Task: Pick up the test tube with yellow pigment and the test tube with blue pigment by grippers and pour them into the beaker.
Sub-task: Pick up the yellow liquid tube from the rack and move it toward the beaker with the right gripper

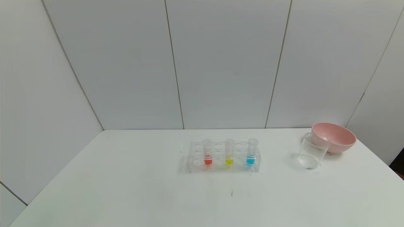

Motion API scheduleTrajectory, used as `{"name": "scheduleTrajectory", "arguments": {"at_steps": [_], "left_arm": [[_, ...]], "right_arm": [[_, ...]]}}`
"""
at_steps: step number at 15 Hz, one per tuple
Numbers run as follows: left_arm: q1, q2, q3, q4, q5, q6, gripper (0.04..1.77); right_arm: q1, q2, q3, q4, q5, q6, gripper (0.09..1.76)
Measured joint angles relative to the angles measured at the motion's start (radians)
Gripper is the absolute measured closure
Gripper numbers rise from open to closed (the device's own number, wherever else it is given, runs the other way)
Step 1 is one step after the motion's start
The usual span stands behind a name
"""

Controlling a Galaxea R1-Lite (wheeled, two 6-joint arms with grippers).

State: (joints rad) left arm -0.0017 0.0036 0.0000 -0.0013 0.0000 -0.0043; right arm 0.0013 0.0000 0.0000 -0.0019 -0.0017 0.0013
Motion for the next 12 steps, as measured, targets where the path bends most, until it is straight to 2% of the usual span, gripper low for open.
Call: {"name": "scheduleTrajectory", "arguments": {"at_steps": [7, 12], "left_arm": [[0.0, 0.0, 0.0, 0.0, 0.0, 0.0, 0.05], [0.0, 0.0, 0.0, 0.0, 0.0, 0.0, 0.05]], "right_arm": [[0.0, 0.0, -0.002, 0.004, -0.001, 0.002, 0.14], [0.0, 0.05, -0.089, -0.005, -0.001, 0.003, 0.14]]}}
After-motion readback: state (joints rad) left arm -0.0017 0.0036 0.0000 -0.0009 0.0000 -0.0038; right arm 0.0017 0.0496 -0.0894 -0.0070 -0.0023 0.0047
